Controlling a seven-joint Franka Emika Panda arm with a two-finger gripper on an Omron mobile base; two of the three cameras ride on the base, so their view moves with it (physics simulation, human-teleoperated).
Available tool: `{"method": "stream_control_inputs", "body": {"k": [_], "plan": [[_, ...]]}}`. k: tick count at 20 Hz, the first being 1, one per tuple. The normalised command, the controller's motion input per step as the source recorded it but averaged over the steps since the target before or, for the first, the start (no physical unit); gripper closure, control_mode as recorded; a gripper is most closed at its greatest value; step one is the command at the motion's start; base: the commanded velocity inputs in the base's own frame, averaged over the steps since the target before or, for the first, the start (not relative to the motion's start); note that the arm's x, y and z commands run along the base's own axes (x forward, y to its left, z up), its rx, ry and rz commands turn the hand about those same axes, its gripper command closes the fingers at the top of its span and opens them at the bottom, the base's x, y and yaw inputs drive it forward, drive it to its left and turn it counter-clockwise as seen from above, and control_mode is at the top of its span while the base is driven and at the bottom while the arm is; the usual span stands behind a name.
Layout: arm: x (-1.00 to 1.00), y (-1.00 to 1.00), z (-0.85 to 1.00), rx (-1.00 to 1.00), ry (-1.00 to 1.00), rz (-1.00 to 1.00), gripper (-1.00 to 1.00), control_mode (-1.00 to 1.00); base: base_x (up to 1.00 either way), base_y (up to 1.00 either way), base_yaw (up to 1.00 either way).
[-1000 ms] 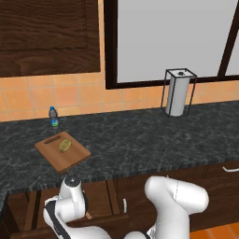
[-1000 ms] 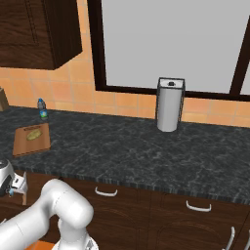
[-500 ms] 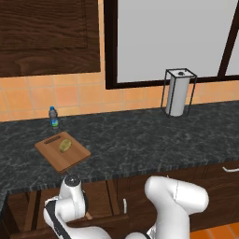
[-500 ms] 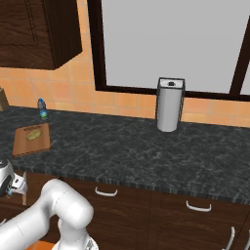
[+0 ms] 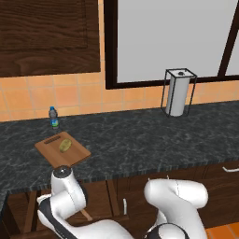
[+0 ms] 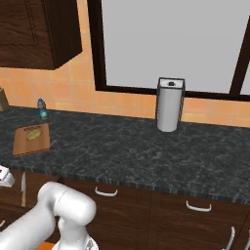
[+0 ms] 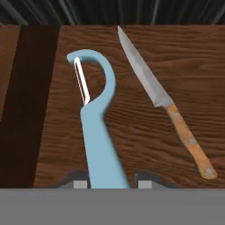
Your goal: Place the appropriate cutting tool for cutting the potato skin on the cutting board.
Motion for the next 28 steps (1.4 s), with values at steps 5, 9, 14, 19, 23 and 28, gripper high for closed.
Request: {"method": "stream_control_inputs", "body": {"k": [5, 9, 14, 19, 23, 28], "plan": [[-0.52, -0.08, 1.0, 0.0, -0.07, 0.0, 1.0, -1.0, 0.0, 0.0, 0.0], [-0.44, -0.19, 1.0, 0.0, -0.08, 0.0, 1.0, -1.0, 0.0, 0.0, 0.0], [-0.4, -0.14, 0.9, 0.0, -0.11, 0.0, 1.0, -1.0, 0.0, 0.0, 0.0], [-0.16, -0.28, 0.47, 0.06, -0.33, 0.0, 1.0, -1.0, 0.0, 0.0, 0.0], [0.38, -0.75, 0.42, 0.13, -0.25, 0.0, 1.0, -1.0, 0.0, 0.0, 0.0], [0.93, -0.85, 0.21, 0.2, -0.05, -0.03, 1.0, -1.0, 0.0, 0.0, 0.0]]}}
